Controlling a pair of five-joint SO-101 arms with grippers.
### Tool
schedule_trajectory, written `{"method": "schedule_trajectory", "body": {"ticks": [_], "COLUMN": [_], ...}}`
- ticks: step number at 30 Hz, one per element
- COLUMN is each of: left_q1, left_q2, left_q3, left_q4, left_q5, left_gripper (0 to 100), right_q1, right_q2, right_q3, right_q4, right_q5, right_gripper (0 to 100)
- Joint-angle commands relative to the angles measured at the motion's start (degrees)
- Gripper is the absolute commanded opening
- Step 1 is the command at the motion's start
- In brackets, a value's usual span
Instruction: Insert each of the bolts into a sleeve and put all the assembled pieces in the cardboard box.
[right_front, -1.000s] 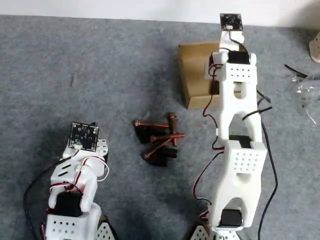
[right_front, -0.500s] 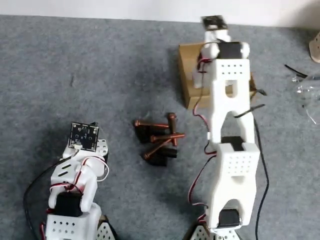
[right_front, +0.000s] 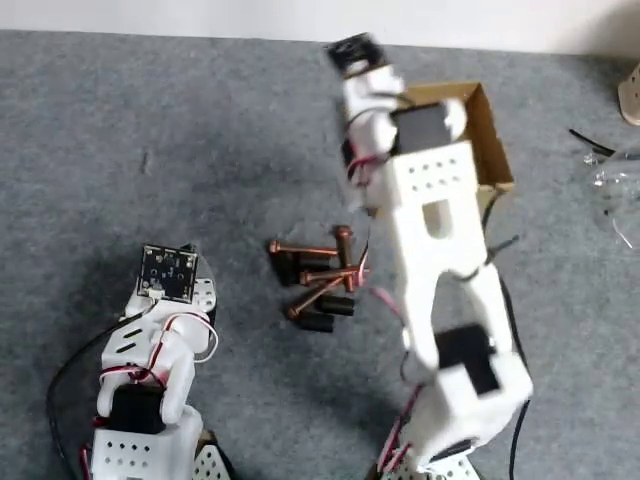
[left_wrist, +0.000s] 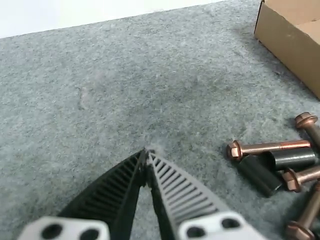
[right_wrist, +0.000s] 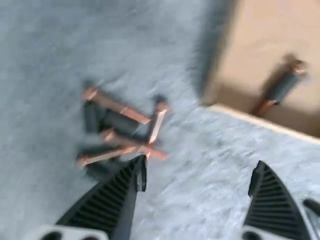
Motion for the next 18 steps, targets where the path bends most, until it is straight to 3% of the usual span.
{"method": "schedule_trajectory", "body": {"ticks": [1, 5, 11, 18], "left_q1": [-1.2, -4.7, -5.6, -5.5], "left_q2": [-0.7, -0.7, -0.7, -0.7], "left_q3": [-0.7, -0.8, -1.4, -1.5], "left_q4": [-1.4, -1.4, -1.5, -1.5], "left_q5": [-0.3, 1.4, 2.4, 2.4], "left_gripper": [1, 1, 1, 1], "right_q1": [-4.8, -6.4, -6.3, -6.3], "right_q2": [-10.8, -18.2, -23.8, -24.0], "right_q3": [12.4, 29.9, 53.3, 68.0], "right_q4": [-4.0, -14.7, -32.2, -45.1], "right_q5": [0.5, 1.2, 9.5, 16.1], "right_gripper": [29.3, 29.3, 29.3, 29.3]}}
